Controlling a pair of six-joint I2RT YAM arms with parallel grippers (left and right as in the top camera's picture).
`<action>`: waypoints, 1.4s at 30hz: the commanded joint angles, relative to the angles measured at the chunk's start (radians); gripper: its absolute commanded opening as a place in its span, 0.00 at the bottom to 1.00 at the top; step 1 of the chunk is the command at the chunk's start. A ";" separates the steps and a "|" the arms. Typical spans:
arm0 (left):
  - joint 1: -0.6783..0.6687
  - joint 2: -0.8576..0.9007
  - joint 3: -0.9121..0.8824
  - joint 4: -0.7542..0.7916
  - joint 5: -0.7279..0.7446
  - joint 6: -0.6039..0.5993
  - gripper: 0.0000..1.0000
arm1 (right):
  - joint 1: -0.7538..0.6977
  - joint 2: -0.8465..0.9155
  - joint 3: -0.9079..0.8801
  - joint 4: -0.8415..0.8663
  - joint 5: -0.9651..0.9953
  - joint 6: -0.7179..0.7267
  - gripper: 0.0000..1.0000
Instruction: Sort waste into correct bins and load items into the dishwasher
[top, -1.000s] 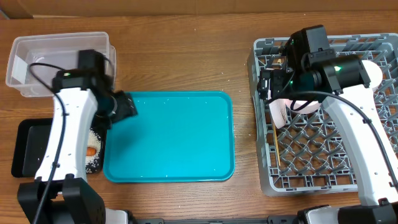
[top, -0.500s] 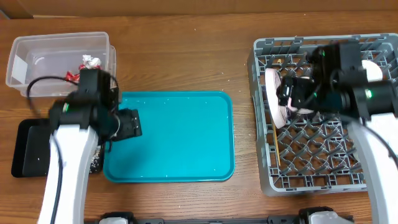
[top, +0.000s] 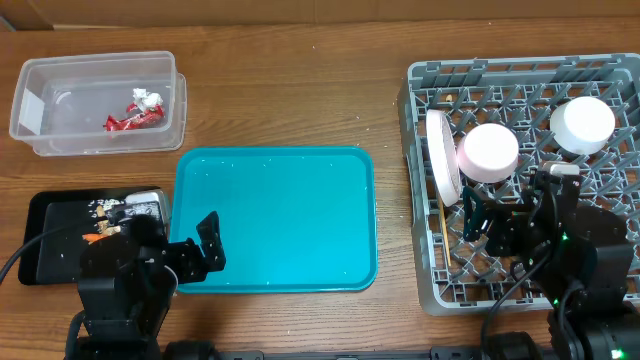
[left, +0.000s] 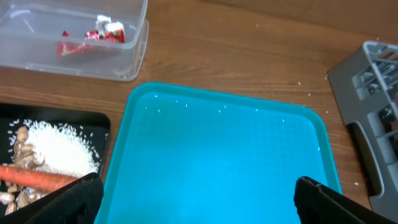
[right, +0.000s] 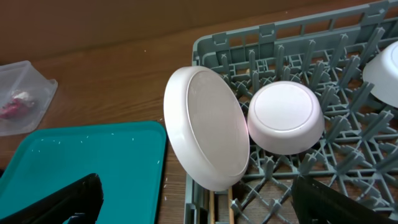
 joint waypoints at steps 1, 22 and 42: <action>-0.003 -0.009 -0.019 -0.018 -0.015 0.016 1.00 | -0.004 0.001 -0.016 -0.016 0.012 0.003 1.00; -0.003 -0.004 -0.019 -0.120 -0.014 0.016 1.00 | -0.004 0.003 -0.016 -0.100 0.012 0.003 1.00; -0.003 -0.004 -0.019 -0.120 -0.015 0.016 1.00 | -0.029 -0.502 -0.442 0.327 0.020 -0.009 1.00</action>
